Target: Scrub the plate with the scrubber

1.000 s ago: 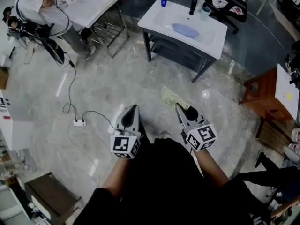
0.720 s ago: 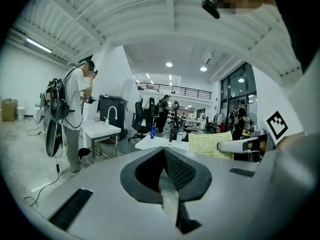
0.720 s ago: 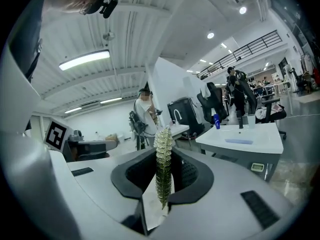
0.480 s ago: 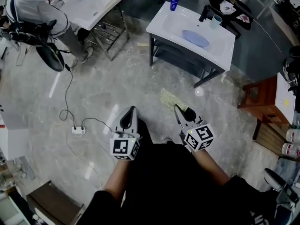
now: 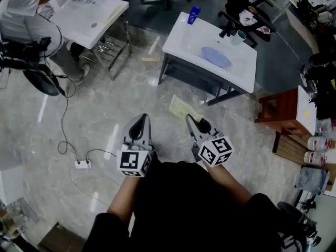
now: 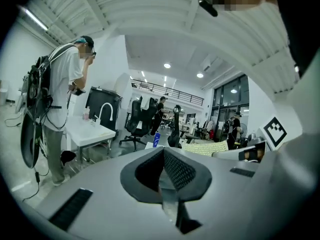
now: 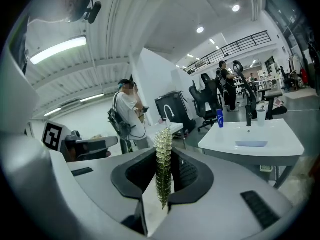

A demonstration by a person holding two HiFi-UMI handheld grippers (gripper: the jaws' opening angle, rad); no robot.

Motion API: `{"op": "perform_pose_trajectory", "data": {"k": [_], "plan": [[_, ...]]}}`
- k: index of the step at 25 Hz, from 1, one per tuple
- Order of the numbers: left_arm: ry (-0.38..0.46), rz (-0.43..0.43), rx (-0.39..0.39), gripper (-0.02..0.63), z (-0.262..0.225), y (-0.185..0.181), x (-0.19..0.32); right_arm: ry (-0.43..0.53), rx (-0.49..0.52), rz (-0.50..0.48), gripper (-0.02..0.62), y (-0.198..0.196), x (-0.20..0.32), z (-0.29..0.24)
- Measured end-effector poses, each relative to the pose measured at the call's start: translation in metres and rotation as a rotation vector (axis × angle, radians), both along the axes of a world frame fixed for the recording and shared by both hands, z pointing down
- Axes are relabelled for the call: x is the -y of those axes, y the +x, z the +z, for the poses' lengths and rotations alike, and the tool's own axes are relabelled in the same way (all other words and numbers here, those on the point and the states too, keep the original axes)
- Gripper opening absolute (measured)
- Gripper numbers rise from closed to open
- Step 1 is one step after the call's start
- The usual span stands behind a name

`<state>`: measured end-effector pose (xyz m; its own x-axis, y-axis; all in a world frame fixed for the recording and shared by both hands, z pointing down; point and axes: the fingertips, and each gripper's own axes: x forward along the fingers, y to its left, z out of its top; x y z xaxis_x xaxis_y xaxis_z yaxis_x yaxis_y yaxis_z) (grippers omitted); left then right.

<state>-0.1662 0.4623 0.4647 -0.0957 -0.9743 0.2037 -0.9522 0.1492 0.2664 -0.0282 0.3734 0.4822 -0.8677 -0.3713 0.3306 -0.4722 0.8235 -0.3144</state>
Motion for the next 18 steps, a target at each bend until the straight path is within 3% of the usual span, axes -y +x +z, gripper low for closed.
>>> {"op": "perform_pose_trajectory", "data": {"k": [8, 18], "plan": [[0.023, 0.122, -0.003, 0.003, 0.001, -0.049, 0.031, 0.023, -0.04, 0.053, 0.061, -0.051, 0.022, 0.003], [-0.016, 0.229, -0.053, 0.003, 0.032, -0.059, 0.062, 0.033, -0.106, 0.123, 0.061, -0.048, 0.033, 0.008]]}}
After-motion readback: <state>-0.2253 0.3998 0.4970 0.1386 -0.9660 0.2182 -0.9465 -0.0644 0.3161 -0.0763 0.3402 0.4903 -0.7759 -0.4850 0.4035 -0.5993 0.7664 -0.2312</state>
